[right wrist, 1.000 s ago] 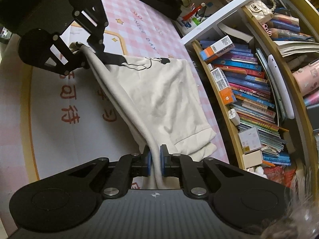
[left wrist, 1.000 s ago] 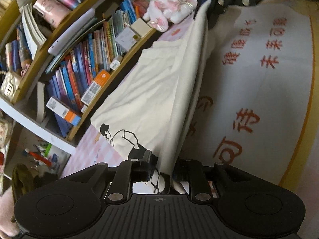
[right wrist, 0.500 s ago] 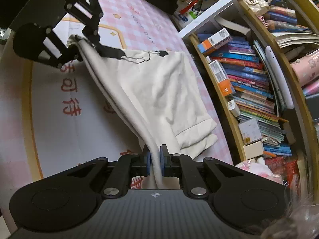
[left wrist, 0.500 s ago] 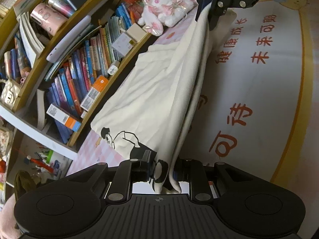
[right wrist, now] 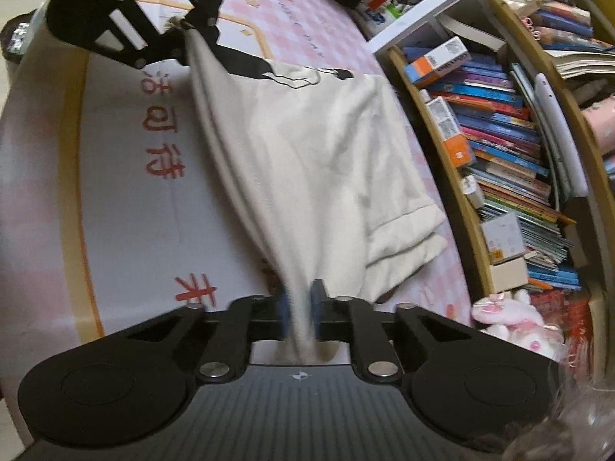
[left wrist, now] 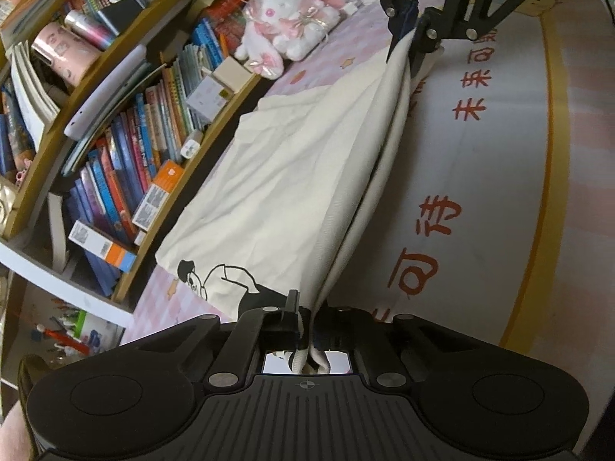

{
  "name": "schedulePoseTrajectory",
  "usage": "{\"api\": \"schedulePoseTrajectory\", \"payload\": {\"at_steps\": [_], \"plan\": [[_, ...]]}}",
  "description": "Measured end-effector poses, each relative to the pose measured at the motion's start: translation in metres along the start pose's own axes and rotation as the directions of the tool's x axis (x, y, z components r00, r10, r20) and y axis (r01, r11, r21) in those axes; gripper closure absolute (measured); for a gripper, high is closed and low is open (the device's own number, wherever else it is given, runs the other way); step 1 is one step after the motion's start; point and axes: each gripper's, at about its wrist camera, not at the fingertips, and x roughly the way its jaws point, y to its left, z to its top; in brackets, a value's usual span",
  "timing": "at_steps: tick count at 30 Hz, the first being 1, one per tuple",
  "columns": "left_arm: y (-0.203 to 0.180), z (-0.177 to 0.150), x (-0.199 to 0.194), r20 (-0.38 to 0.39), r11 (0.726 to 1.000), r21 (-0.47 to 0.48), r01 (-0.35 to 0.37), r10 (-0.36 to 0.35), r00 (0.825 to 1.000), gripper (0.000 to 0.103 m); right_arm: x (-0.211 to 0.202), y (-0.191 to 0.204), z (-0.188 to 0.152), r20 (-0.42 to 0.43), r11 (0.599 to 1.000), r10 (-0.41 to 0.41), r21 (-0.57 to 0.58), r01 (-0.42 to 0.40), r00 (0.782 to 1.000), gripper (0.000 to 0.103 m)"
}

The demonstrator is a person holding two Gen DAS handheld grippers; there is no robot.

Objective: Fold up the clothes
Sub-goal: 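Lift the held shirt edge with both grippers and fold it over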

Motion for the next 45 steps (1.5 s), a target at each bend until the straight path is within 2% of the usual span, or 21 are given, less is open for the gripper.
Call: {"api": "schedulePoseTrajectory", "payload": {"at_steps": [8, 16, 24, 30, 33, 38, 45], "plan": [[0.0, 0.001, -0.04, 0.015, 0.997, 0.012, 0.07, -0.07, 0.997, 0.098, -0.024, 0.006, -0.007, 0.029, 0.998, 0.06, 0.005, -0.06, 0.998, 0.096], [-0.004, 0.004, -0.088, 0.032, 0.992, 0.003, 0.13, -0.13, 0.991, 0.098, -0.069, 0.015, -0.012, 0.035, 0.979, 0.198, 0.036, -0.199, 0.98, 0.096], [-0.012, 0.004, -0.106, 0.012, 0.986, -0.062, 0.156, -0.155, 0.988, 0.098, -0.091, 0.023, -0.015, 0.049, 0.956, 0.281, 0.071, -0.284, 0.958, 0.096], [-0.005, 0.009, -0.114, 0.02, 0.989, -0.083, 0.126, -0.125, 0.992, 0.098, -0.102, 0.027, -0.017, 0.06, 0.94, 0.327, 0.079, -0.331, 0.943, 0.097], [0.011, 0.016, -0.115, 0.043, 0.99, -0.103, 0.092, -0.087, 0.995, 0.097, -0.109, 0.009, -0.012, 0.089, 0.946, 0.304, 0.088, -0.311, 0.949, 0.097], [0.048, 0.032, -0.108, 0.083, 0.986, -0.164, 0.015, -0.002, 0.997, 0.097, -0.117, -0.039, 0.001, 0.151, 0.962, 0.213, 0.139, -0.234, 0.965, 0.097], [0.085, 0.045, -0.065, 0.093, 0.968, -0.251, -0.017, 0.041, 0.995, 0.096, -0.092, -0.085, 0.02, 0.153, 0.974, 0.106, 0.185, -0.134, 0.983, 0.097]]}}
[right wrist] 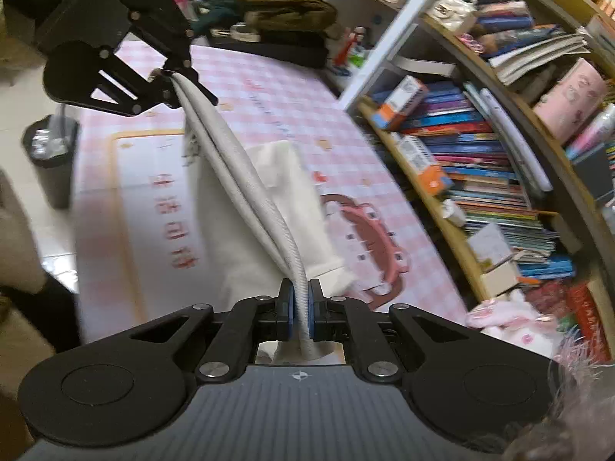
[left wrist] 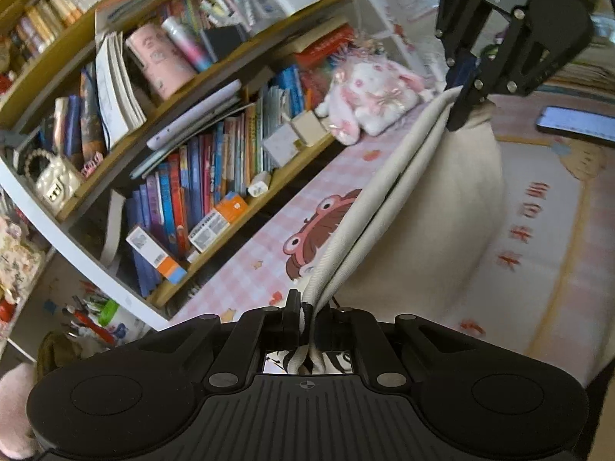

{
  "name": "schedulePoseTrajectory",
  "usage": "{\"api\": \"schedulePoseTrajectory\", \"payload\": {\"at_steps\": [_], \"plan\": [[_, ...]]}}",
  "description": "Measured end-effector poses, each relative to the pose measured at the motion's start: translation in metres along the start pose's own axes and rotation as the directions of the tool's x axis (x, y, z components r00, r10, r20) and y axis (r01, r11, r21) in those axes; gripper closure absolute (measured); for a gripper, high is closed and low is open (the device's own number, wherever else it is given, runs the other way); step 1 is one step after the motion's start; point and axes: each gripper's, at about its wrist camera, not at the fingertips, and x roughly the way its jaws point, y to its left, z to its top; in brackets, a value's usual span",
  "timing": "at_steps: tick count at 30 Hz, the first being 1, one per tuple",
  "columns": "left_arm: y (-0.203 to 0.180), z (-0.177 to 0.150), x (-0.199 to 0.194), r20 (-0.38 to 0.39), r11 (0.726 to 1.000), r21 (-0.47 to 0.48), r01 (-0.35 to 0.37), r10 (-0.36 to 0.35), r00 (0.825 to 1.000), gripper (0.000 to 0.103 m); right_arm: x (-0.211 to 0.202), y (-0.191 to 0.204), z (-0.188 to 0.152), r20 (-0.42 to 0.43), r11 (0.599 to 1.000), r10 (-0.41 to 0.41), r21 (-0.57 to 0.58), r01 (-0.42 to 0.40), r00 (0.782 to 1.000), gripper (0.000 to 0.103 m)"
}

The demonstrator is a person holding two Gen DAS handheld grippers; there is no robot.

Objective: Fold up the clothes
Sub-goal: 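Lift the held shirt edge with both grippers and fold it over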

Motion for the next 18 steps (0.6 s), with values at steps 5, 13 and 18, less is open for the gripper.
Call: {"api": "schedulePoseTrajectory", "payload": {"at_steps": [5, 13, 18], "plan": [[0.011, 0.0, 0.037, -0.03, 0.999, -0.033, 0.031, -0.032, 0.999, 0.095, 0.032, -0.024, 0.011, -0.042, 0.999, -0.018, 0.042, 0.02, 0.999, 0.097], [0.024, -0.006, 0.093, -0.088, 0.992, -0.071, 0.101, -0.107, 0.99, 0.09, 0.091, -0.052, 0.014, -0.127, 0.993, 0.017, 0.116, -0.002, 0.992, 0.096], [0.028, -0.012, 0.117, -0.116, 0.988, -0.093, 0.122, -0.132, 0.984, 0.09, 0.125, -0.066, 0.015, -0.172, 0.989, 0.04, 0.15, -0.014, 0.984, 0.096]]}}
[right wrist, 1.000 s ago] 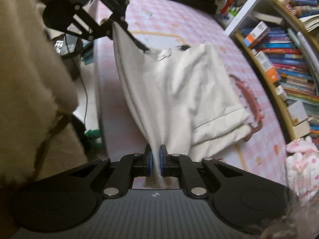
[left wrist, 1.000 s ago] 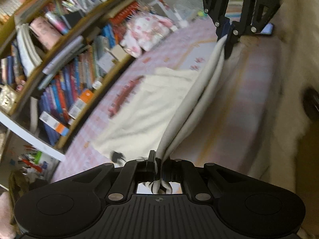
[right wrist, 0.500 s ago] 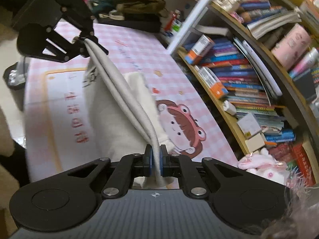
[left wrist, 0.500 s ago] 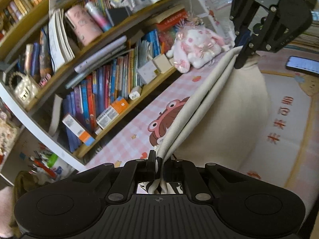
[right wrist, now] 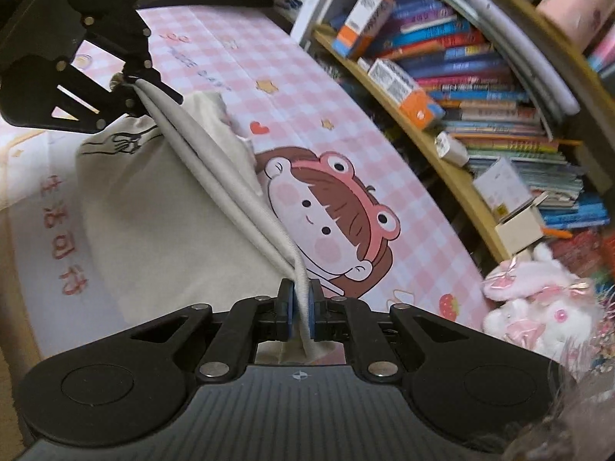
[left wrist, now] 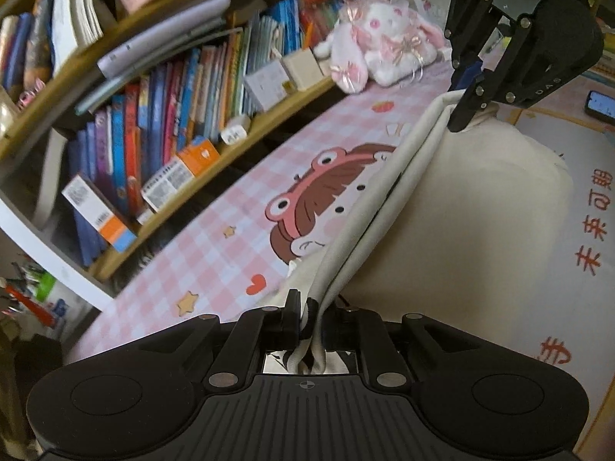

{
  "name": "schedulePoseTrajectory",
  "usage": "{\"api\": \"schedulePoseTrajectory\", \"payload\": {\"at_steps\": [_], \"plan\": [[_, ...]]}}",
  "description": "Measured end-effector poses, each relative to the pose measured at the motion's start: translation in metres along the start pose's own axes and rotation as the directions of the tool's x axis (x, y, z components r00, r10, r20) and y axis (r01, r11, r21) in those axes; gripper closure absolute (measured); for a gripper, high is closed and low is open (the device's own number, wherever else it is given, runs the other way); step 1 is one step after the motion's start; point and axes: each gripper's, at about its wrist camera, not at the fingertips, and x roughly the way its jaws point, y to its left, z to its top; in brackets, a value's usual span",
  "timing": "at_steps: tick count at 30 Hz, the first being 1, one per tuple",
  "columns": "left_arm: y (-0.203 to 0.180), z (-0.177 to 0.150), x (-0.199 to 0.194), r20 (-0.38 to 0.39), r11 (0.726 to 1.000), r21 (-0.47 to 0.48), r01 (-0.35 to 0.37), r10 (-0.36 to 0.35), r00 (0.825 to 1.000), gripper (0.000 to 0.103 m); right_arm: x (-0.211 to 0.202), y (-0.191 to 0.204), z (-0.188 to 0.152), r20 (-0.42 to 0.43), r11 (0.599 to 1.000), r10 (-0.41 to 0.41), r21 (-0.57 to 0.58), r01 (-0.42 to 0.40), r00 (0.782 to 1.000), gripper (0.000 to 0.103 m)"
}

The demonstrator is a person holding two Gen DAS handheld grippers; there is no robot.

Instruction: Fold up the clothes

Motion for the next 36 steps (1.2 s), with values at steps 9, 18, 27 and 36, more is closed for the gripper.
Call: {"api": "schedulePoseTrajectory", "payload": {"at_steps": [9, 18, 27, 36], "plan": [[0.025, -0.011, 0.025, -0.058, 0.998, -0.04, -0.04, 0.038, 0.998, 0.06, 0.043, -0.015, 0.006, -0.06, 0.998, 0.01, 0.061, -0.006, 0.998, 0.092], [0.079, -0.051, -0.008, 0.04, 0.908, -0.418, 0.009, 0.008, 0.999, 0.057, 0.037, -0.038, -0.017, 0.018, 0.903, -0.081, 0.424, 0.066, 0.997, 0.061], [0.083, -0.077, 0.011, 0.14, 0.627, -0.756, 0.188, -0.126, 0.982, 0.06, 0.01, -0.037, -0.071, 0.112, 0.545, -0.066, 0.837, -0.058, 0.992, 0.05], [0.08, -0.078, 0.011, 0.197, 0.57, -0.78, 0.258, -0.168, 0.966, 0.099, 0.009, -0.013, -0.093, 0.168, 0.367, -0.019, 0.918, -0.149, 0.986, 0.085]]}}
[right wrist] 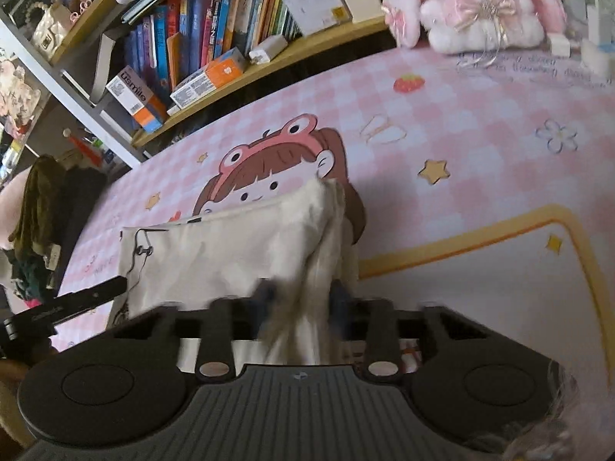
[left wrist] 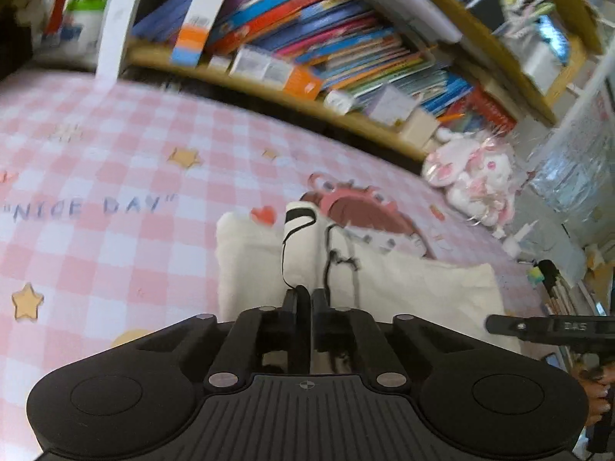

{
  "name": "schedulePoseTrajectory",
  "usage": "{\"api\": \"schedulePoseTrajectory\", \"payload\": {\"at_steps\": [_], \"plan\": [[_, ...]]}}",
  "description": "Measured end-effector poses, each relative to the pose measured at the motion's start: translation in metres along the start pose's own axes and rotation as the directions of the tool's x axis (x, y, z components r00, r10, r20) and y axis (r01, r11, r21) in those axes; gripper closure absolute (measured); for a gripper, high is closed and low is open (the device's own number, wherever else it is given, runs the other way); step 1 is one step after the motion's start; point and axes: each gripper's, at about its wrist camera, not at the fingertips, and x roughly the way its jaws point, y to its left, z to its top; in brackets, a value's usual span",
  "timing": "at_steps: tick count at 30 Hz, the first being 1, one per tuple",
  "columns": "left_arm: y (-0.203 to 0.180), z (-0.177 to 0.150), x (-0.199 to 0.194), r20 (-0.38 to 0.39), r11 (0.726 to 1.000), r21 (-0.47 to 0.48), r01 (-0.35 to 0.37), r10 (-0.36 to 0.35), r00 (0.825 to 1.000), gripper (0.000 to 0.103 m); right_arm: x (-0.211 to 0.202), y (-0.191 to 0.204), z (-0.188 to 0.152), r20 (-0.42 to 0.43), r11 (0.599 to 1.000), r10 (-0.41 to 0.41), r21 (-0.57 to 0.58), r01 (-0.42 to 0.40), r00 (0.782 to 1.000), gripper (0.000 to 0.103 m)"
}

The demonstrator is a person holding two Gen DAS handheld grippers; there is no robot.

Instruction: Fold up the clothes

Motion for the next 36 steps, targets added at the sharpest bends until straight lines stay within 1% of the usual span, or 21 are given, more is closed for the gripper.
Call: {"api": "schedulePoseTrajectory", "payload": {"at_steps": [3, 5, 7, 9, 12, 14, 15, 16, 18, 19, 21, 23, 24, 26, 29, 30, 31, 33, 34, 35, 36], "plan": [[-0.02, 0.006, -0.038, 0.122, 0.997, 0.062, 0.046, -0.053, 0.991, 0.099, 0.0, 0.005, -0.002, 0.014, 1.0, -0.006, -0.019, 0.006, 1.0, 0.09], [-0.015, 0.004, -0.049, 0.153, 0.999, 0.019, 0.038, -0.041, 0.987, 0.099, 0.001, 0.008, -0.003, 0.023, 0.999, -0.01, -0.031, 0.011, 1.0, 0.09], [0.008, -0.004, -0.034, 0.092, 0.997, -0.072, -0.004, 0.011, 0.996, 0.099, 0.001, 0.011, -0.005, 0.033, 0.999, -0.014, -0.044, 0.015, 0.999, 0.09], [0.024, -0.014, -0.015, 0.021, 0.991, -0.126, -0.046, 0.049, 0.999, 0.098, 0.002, 0.013, -0.006, 0.039, 0.999, -0.017, -0.047, 0.019, 0.999, 0.082], [0.026, -0.016, -0.008, 0.017, 0.987, -0.148, -0.064, 0.067, 0.998, 0.091, 0.004, 0.009, -0.007, 0.039, 0.999, -0.022, -0.028, 0.023, 0.999, 0.071], [0.022, -0.014, -0.008, 0.019, 0.991, -0.131, -0.038, 0.041, 0.999, 0.076, 0.005, 0.007, -0.008, 0.039, 1.0, -0.025, -0.015, 0.026, 0.999, 0.069], [0.021, -0.013, -0.006, 0.015, 0.992, -0.124, -0.033, 0.035, 0.999, 0.075, 0.006, 0.006, -0.008, 0.039, 1.0, -0.027, -0.008, 0.027, 0.999, 0.069], [0.021, -0.013, -0.004, 0.01, 0.992, -0.121, -0.033, 0.035, 0.999, 0.075, 0.007, 0.005, -0.009, 0.039, 1.0, -0.028, -0.002, 0.028, 0.999, 0.069], [0.022, -0.013, -0.001, 0.01, 0.991, -0.128, -0.025, 0.026, 1.0, 0.082, 0.009, 0.003, -0.01, 0.035, 1.0, -0.026, 0.017, 0.025, 0.999, 0.069], [0.022, -0.012, 0.0, 0.014, 0.991, -0.133, -0.015, 0.017, 1.0, 0.099, 0.01, 0.001, -0.01, 0.03, 0.999, -0.019, 0.032, 0.018, 0.999, 0.07], [0.011, -0.008, -0.013, 0.074, 0.996, -0.092, 0.021, -0.014, 0.997, 0.099, 0.012, 0.0, -0.011, 0.021, 0.999, -0.011, 0.051, 0.01, 1.0, 0.077], [0.004, -0.003, -0.026, 0.121, 0.998, -0.054, 0.043, -0.036, 0.992, 0.099, 0.014, 0.0, -0.012, 0.014, 0.999, -0.012, 0.052, 0.011, 1.0, 0.079], [0.009, -0.003, -0.024, 0.112, 0.997, -0.063, 0.033, -0.026, 0.993, 0.099, 0.014, 0.0, -0.012, 0.012, 0.998, -0.012, 0.054, 0.011, 1.0, 0.079], [0.021, -0.007, -0.008, 0.038, 0.997, -0.077, -0.013, 0.016, 0.999, 0.098, 0.015, -0.001, -0.012, 0.011, 0.998, -0.009, 0.061, 0.008, 1.0, 0.079], [0.017, -0.012, 0.004, 0.007, 0.997, -0.037, -0.065, 0.065, 0.998, 0.092, 0.017, -0.001, -0.013, 0.008, 0.998, -0.008, 0.06, 0.008, 1.0, 0.076], [0.013, -0.012, 0.002, 0.017, 0.997, -0.03, -0.068, 0.069, 0.997, 0.09, 0.017, 0.0, -0.014, 0.007, 0.998, -0.013, 0.056, 0.012, 1.0, 0.075], [0.011, -0.011, -0.002, 0.025, 0.997, -0.023, -0.071, 0.072, 0.997, 0.084, 0.017, 0.0, -0.014, 0.007, 0.998, -0.02, 0.057, 0.02, 1.0, 0.074], [0.008, -0.01, -0.008, 0.042, 0.997, -0.009, -0.077, 0.077, 0.996, 0.063, 0.016, -0.002, -0.013, 0.006, 0.997, -0.038, 0.063, 0.037, 0.999, 0.061], [0.009, -0.01, -0.012, 0.05, 0.993, -0.018, -0.116, 0.117, 0.992, 0.039, 0.015, -0.002, -0.013, 0.005, 0.997, -0.046, 0.065, 0.046, 0.999, 0.059], [0.01, -0.01, -0.016, 0.056, 0.987, -0.03, -0.157, 0.158, 0.986, 0.026, 0.014, -0.004, -0.013, 0.001, 0.996, -0.046, 0.074, 0.046, 0.999, 0.055], [0.013, -0.011, -0.018, 0.056, 0.986, -0.047, -0.162, 0.165, 0.985, 0.025, 0.012, -0.006, -0.012, -0.004, 0.995, -0.044, 0.085, 0.044, 0.999, 0.05]]}}
